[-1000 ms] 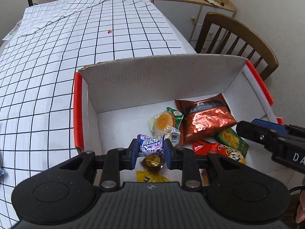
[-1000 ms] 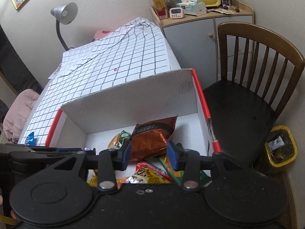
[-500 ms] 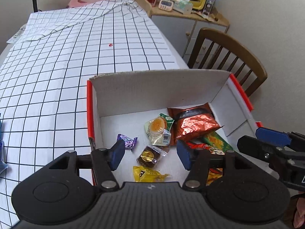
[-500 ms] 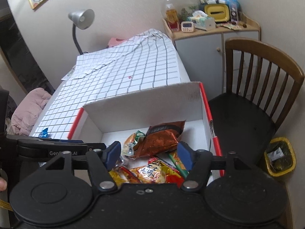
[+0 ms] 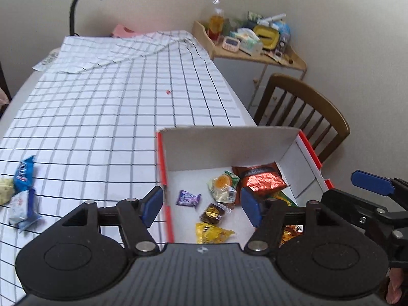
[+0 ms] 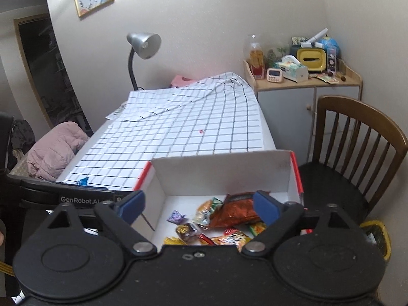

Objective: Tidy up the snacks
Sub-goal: 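Move both tools back over the remaining snacks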

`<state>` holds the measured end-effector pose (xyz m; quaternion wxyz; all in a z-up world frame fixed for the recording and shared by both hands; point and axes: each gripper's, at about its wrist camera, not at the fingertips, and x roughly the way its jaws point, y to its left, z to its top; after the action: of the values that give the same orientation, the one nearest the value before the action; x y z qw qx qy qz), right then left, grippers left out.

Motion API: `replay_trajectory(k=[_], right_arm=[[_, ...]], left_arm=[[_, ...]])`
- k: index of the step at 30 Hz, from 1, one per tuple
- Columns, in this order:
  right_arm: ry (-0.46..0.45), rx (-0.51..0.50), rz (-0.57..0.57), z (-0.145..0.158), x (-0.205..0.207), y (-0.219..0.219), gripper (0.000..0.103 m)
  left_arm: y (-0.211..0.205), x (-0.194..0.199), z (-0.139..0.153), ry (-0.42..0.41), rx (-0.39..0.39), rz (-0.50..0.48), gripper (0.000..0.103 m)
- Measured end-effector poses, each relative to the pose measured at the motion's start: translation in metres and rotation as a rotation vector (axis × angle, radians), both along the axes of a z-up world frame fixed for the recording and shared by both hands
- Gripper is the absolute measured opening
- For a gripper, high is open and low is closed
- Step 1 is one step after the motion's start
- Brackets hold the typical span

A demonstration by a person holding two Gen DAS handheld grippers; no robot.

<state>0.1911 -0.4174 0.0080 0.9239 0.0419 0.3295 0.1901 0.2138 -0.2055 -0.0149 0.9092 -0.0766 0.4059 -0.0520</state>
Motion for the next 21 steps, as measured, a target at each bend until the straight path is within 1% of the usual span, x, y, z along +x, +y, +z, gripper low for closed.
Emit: replay_trajectory(k=[1,8,13,16,18,21], right_arm=[[-0.012,0.001,0.003,0.002,-0.003,0.003,0.099],[-0.048,0.011,0.049,0.012,-0.017,0.036,0.102],[-0.057,0.013,0.085,0.015,-0.025,0.07,0.102],[-0.06,0.02,0.104,0.017,-0.031,0.093,0.102],[-0.063,0.02,0.115,0.018,-0.035,0.11,0.102],[-0.064,0.02,0.119,0.016,-0.04,0.134,0.103]], left_arm=[[0.004,-0.004,0.002,-0.007,0.0,0.007,0.072],[0.038,-0.029,0.01,-0.038,-0.025,0.043,0.073],[0.072,-0.049,0.016,-0.068,-0.042,0.056,0.079],[0.094,-0.059,0.018,-0.089,-0.03,0.06,0.081],[0.111,-0.065,0.019,-0.094,-0.03,0.063,0.084],[0.139,-0.072,0.017,-0.096,-0.029,0.082,0.085]])
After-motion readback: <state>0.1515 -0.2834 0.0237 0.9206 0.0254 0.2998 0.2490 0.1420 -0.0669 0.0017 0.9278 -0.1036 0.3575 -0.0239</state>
